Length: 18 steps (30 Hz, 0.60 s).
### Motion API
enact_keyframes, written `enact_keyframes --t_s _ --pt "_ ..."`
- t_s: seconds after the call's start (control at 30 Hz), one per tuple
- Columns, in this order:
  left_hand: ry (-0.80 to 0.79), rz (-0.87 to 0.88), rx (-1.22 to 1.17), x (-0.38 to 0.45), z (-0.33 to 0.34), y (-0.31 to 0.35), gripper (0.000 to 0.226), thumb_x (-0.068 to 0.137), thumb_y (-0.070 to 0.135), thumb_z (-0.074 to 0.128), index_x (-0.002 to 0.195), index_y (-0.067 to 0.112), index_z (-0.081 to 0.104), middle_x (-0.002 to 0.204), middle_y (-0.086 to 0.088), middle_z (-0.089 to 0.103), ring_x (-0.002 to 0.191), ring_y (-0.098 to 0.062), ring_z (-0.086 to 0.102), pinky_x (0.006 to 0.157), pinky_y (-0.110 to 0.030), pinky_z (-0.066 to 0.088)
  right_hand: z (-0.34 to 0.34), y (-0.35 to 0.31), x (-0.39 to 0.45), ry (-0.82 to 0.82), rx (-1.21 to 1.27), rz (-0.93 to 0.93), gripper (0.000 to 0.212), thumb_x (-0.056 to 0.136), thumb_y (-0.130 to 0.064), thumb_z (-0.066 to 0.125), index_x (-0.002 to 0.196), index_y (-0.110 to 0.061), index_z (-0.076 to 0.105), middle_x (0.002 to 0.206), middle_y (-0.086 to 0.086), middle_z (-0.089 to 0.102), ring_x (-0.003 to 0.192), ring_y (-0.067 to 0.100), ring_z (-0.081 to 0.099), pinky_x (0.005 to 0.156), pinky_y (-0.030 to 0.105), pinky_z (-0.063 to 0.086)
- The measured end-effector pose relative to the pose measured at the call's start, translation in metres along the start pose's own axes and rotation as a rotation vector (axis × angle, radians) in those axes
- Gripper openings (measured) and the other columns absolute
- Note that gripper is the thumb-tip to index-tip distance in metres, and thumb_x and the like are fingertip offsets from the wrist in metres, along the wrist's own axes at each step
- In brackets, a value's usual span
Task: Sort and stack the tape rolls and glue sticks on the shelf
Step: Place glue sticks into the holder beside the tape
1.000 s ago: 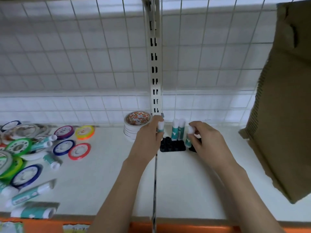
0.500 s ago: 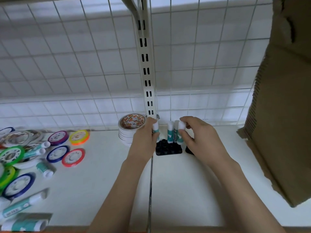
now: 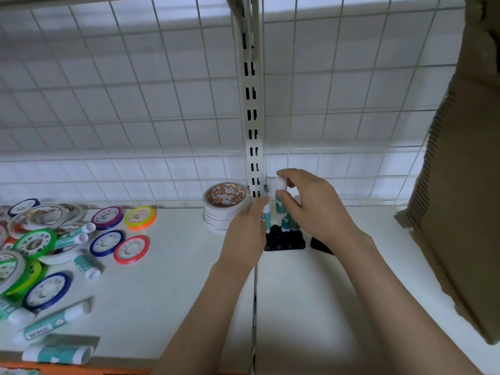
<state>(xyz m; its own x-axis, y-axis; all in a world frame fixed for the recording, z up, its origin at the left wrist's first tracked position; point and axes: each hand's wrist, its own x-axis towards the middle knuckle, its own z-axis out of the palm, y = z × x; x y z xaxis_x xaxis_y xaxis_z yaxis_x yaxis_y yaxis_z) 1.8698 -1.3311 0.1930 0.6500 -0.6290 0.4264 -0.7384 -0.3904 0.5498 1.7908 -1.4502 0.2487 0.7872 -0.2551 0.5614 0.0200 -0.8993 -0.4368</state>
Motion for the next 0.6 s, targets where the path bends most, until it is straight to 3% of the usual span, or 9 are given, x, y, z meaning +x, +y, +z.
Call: enact_keyframes --t_s 0.17,0.3,0.43,0.6 --pt "-0.032 0.063 0.031 0.004 -0.011 -0.005 0.047 0.090 -0.004 0.047 0.135 0.006 0.046 0.113 -0.016 0.060 0.101 -0.030 0.058 0.088 -0.040 0.046 0.010 0.003 0.004 -0.041 -0.027 -0.002 0.036 0.094 -0.020 0.051 0.130 -0.014 0.050 0.115 0.003 0.062 0.103 0.020 0.057 0.084 0.032 0.046" --pt "-0.095 0.108 0.071 0.003 -0.023 -0.009 0.048 0.093 0.003 0.047 0.140 0.009 0.040 0.131 -0.010 0.052 0.119 -0.024 0.049 0.099 -0.024 0.035 0.017 0.006 0.000 -0.069 -0.036 0.015 0.029 0.094 -0.018 0.051 0.122 -0.014 0.054 0.106 0.004 0.062 0.094 0.022 0.058 0.078 0.037 0.048" --pt "-0.076 0.078 0.050 -0.007 -0.033 -0.001 0.052 0.094 0.008 0.048 0.143 0.018 0.033 0.127 -0.005 0.051 0.100 -0.022 0.055 0.085 -0.027 0.042 0.027 0.011 -0.003 -0.108 -0.089 0.022 0.025 0.092 -0.016 0.053 0.116 -0.010 0.057 0.106 0.005 0.063 0.098 0.023 0.055 0.078 0.034 0.044" --pt "-0.082 0.001 0.146 -0.025 -0.034 -0.004 0.035 0.095 0.017 0.047 0.130 0.018 0.049 0.115 -0.003 0.058 0.094 -0.021 0.058 0.081 -0.036 0.047 0.029 0.014 -0.001 -0.122 -0.121 0.024 0.026 0.093 -0.018 0.054 0.117 -0.009 0.059 0.110 0.005 0.063 0.104 0.023 0.054 0.083 0.032 0.044"
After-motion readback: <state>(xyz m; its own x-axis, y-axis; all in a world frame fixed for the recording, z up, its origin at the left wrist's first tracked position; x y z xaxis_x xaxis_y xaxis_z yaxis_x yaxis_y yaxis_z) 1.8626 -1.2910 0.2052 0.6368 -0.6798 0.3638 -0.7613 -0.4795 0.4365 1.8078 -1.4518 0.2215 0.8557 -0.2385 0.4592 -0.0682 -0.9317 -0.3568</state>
